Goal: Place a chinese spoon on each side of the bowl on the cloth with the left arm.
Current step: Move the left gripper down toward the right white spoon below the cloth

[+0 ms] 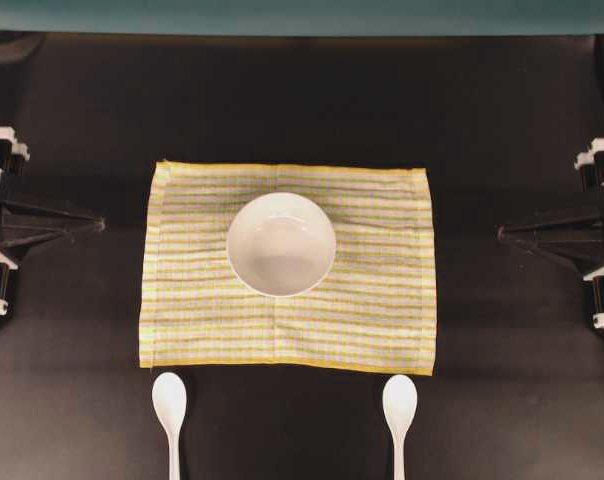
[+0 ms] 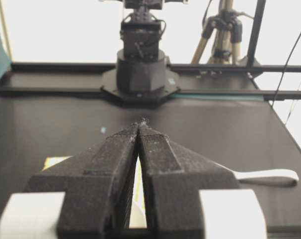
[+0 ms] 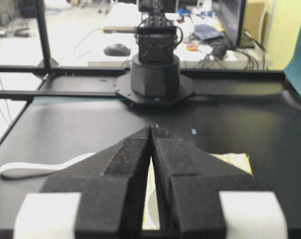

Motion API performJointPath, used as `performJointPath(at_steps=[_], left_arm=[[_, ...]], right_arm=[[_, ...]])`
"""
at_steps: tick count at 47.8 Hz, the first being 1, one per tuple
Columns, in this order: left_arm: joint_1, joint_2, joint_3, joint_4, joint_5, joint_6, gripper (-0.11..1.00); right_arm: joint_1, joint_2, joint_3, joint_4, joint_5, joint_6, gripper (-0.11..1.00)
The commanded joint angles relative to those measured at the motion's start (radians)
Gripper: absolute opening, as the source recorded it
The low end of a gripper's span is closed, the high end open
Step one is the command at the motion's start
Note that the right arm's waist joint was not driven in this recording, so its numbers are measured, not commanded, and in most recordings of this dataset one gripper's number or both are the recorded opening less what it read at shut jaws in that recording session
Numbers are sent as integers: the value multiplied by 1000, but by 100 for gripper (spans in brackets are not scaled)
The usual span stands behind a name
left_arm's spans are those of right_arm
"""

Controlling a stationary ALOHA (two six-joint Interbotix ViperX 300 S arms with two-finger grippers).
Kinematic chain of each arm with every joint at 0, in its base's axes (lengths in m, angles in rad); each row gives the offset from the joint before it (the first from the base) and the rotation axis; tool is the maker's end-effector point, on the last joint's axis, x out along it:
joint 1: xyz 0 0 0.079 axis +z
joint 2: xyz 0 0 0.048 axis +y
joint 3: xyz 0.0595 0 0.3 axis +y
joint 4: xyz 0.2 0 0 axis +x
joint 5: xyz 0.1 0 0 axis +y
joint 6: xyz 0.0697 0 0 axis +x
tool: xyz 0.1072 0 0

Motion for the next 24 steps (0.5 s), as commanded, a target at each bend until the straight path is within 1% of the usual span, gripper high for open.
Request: performJointPath(at_steps=[1,3,6,7,12,17,24], left_arm=[[-28,58,-41,38,52,-58,5],[-31,100,-72,38,106,-107,5],[-32,147,-115,40,160,-166,0],[-34,164,-130,40,176,-184,0],[-35,250,-204,40,247,-250,0],[-38,321,-252,40,273,-273,0],[-46,407,-307,40,278,-282,0]], right_arm=[[0,6,-18,2,-8,-17,3],[2,6,-18,2,0,-20,3],[0,5,-20,2,17,-20,0],[0,6,-18,2,25,-17,0],[0,12,-17,2,71,0,0],[0,25,-15,2,112,3,0],[0,58,-11,6,153,6,0]])
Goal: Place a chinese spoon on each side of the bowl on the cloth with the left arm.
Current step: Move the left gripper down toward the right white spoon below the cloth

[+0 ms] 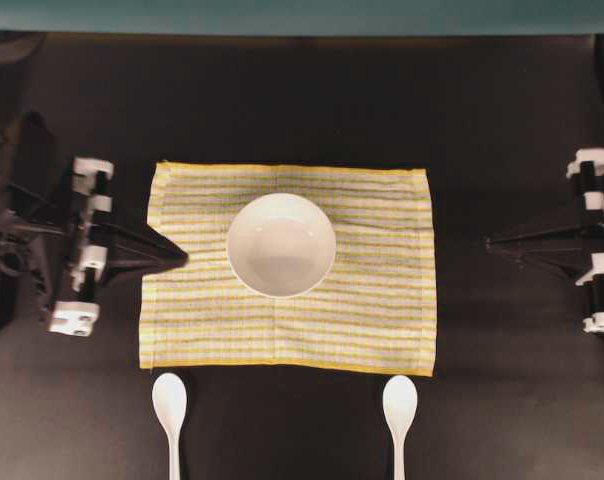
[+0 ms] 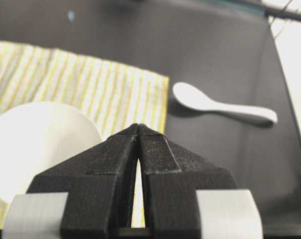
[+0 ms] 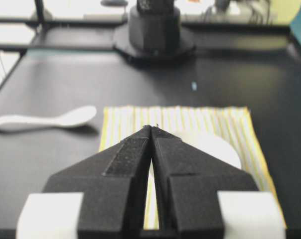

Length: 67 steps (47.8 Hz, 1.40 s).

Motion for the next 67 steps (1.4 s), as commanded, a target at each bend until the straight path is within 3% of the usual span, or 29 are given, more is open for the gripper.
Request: performJointPath(at_steps=[1,9,22,30,40,44,60,67], left_arm=[[-5,54,-67,5,2,-9,0],[-9,147,-138,5,18,-26,0],[-34,324,-259,5,101,-164,8],[-51,425,-337,5,95,-175,31],[-75,601,-492,5,104,-198,76],[-89,669,-552,5,112,-232,85],[-121,798,-669,5,103,-411,85],[-130,887,-701,5,61,-426,85]], right_arm=[[0,35,-8,8,18,12,0],[0,97,-2,11,41,14,0],[0,233,2,12,44,14,0],[0,301,-3,12,44,8,0],[0,347,-5,12,34,3,0],[0,356,-2,12,20,2,0],[0,356,-2,12,11,-2,0],[0,360,-3,11,9,-2,0]])
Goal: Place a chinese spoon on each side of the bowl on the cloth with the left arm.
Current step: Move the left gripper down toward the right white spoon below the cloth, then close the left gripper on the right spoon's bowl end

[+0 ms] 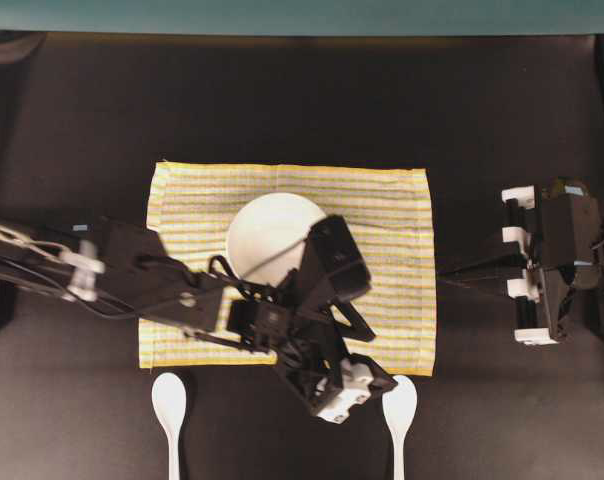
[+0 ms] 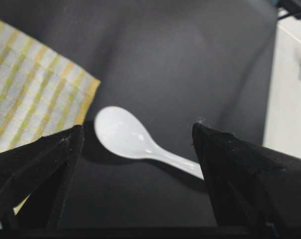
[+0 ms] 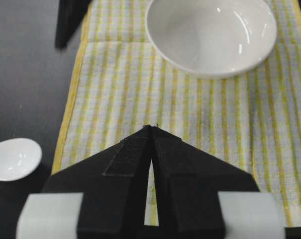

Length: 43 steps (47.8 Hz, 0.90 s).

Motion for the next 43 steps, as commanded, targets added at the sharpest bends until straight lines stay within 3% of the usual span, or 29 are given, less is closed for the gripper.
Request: performJointPath(at_steps=[1,17,43], left_arm=[[-9,49,-37,3,-34,0,85],[-32,199,-92,3,-77,0,85],[-26,256,-126,5,-84,11,85]], right_arm=[[0,11,-9,2,-9,-6,0],[0,11,-12,0,-5,-8,0],[0,5,-12,0,-8,-9,0]])
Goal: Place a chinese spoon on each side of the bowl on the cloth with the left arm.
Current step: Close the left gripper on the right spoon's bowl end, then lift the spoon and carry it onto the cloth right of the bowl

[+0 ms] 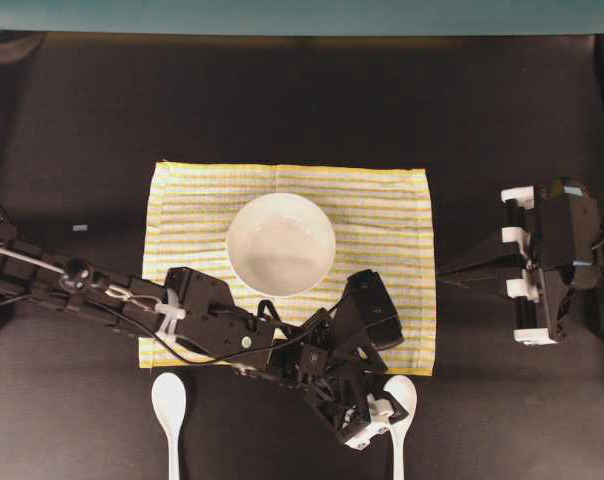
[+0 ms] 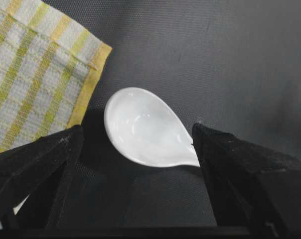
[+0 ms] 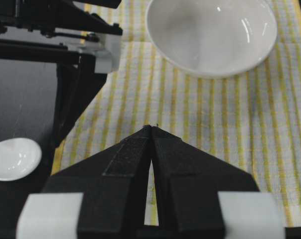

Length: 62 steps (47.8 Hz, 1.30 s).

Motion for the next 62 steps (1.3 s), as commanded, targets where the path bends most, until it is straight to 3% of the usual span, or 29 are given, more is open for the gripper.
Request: performJointPath(at_steps=[1,12,17,19,31,37,44,55,62], left_arm=[[6,3,-23,3,-6,6,85],[6,25,-34,3,-5,25,82],[11,23,-34,3,-2,29,74],[12,23,-34,3,-2,31,68],[29,-12,-34,3,21,64,5],[55,-57,-52,3,83,75,5],[120,-120,-112,3,267,100,5],[256,-150,-233,5,529,305,5],[291,-138,-238,5,532,337,5]], right_arm=[[0,5,-12,0,-8,-8,0],[0,3,-14,2,-9,-6,0],[0,2,-12,0,-9,-6,0],[0,2,-12,0,-9,-6,0],[0,-20,-9,0,-5,-3,0],[0,-38,-8,2,-3,-3,0],[0,-58,-8,0,-3,-2,0],[0,-69,-8,2,-3,0,0],[0,-69,-8,2,6,5,0]])
